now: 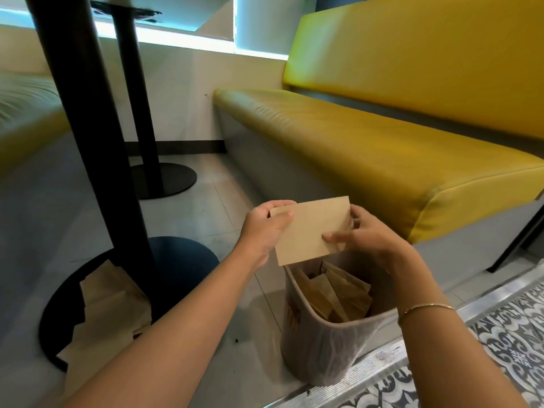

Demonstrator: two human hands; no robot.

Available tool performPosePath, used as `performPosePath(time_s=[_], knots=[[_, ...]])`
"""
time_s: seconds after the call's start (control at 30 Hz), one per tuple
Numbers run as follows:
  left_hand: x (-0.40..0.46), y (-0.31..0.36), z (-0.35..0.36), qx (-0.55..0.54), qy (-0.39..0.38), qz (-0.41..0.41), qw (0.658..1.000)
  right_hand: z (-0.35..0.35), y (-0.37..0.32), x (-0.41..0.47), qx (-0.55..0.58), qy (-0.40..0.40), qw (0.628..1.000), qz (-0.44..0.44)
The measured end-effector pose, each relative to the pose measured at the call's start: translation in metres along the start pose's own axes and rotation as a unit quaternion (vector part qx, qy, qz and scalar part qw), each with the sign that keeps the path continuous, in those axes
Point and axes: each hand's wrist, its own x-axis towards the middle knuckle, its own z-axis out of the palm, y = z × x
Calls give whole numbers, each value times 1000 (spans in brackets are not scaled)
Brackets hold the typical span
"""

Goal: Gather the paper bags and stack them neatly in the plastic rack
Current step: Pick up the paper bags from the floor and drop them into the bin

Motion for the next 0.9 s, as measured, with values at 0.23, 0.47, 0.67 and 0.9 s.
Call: performPosePath(time_s=[0.23, 0.47, 0.67, 0.9], knots=[[0, -11, 2, 28, -23, -17, 999, -17, -9, -4, 19, 98, 995, -18], [-2, -58, -29, 107, 6, -102, 989, 3, 2, 10, -371, 74, 925, 40], [-17, -125, -102, 280, 63, -179, 941, 71, 0, 11, -310, 77, 947, 30], [-63, -213, -229, 459, 193, -368, 785, 168, -38, 8, -314, 4, 939, -141]])
